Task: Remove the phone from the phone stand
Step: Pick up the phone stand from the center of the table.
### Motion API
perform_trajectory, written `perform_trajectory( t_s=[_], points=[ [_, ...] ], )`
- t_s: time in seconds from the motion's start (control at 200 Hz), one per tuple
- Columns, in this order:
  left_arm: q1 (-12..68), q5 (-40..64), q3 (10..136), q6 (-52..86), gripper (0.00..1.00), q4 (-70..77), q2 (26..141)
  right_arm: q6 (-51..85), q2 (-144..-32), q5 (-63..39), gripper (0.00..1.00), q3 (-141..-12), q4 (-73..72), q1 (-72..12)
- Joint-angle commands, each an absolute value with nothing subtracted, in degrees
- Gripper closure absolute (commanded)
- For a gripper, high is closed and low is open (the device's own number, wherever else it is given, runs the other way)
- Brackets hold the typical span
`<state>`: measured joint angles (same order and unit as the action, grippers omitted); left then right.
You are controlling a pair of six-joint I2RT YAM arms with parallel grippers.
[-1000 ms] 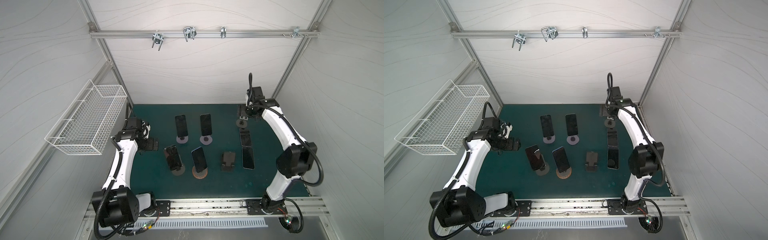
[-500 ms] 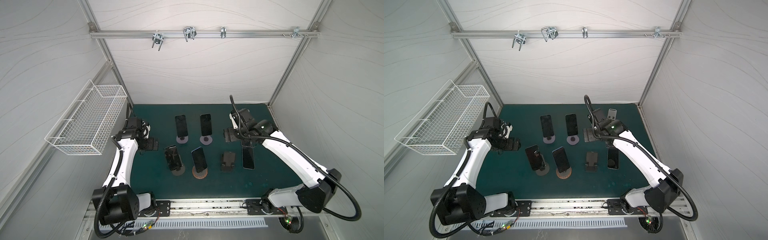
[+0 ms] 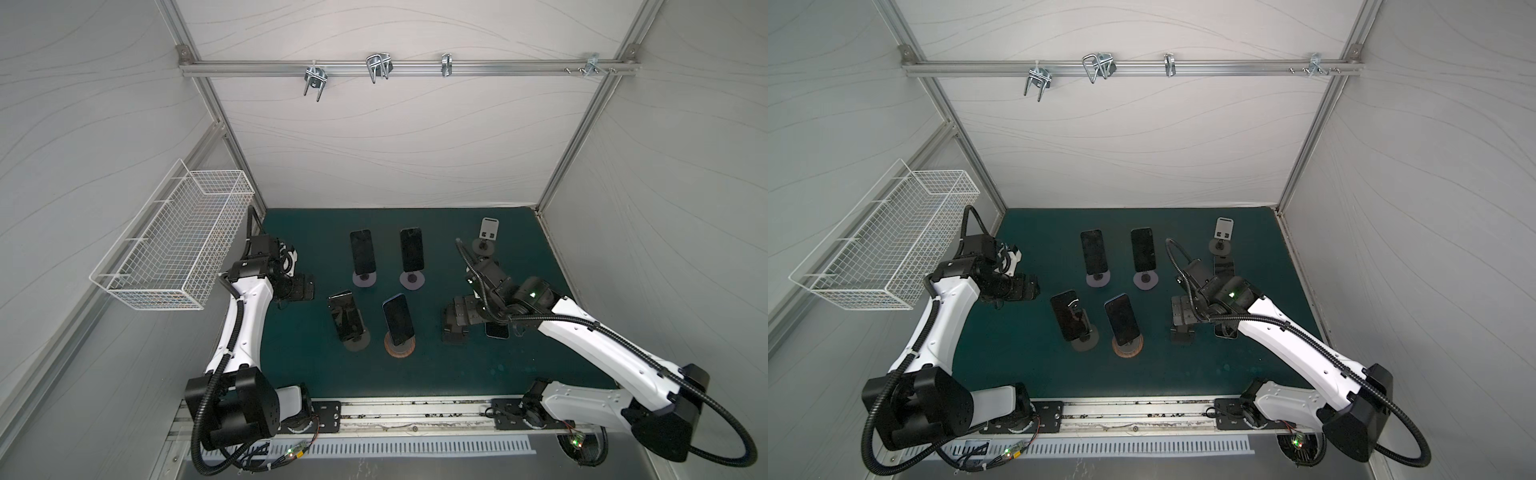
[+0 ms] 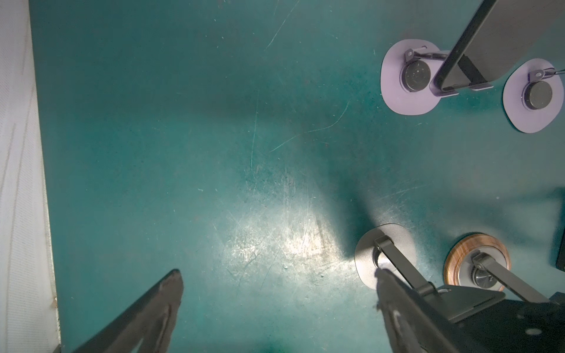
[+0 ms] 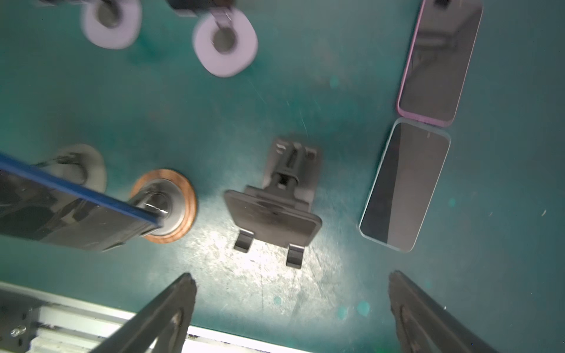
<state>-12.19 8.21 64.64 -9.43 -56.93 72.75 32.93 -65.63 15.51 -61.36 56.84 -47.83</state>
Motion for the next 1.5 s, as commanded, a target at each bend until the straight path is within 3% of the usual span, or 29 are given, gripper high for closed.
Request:
perform_trajectory(
  t_s=[0.0, 0.57, 0.845, 1.051, 1.496],
  points=[
    [-12.7, 9.7, 65.9, -10.0, 0.01, -56.4, 71.8, 38.5, -65.6, 14.4, 0.01, -57.9, 54.4, -50.5],
    [-12.7, 12.1, 65.3, -9.7, 0.01, -56.8, 71.7, 47.1, -76.7, 25.0, 0.04, -52.5, 39.9, -53.9],
    [-12.7, 12.8, 65.5, -9.6, 0.01, -56.9, 72.1, 47.0, -78.9, 24.3, 0.33, -53.9, 40.2, -53.9],
    [-12.7, 12.8, 65.8, -9.7, 0.01, -57.3, 72.0, 44.7, -77.8, 24.4, 0.38, -57.2, 44.0, -53.5],
    [-12.7, 13.1, 66.2, -9.5, 0.01, -57.8, 72.3, 27.4, -81.5, 11.5, 0.39, -72.5, 42.2, -33.7]
  ],
)
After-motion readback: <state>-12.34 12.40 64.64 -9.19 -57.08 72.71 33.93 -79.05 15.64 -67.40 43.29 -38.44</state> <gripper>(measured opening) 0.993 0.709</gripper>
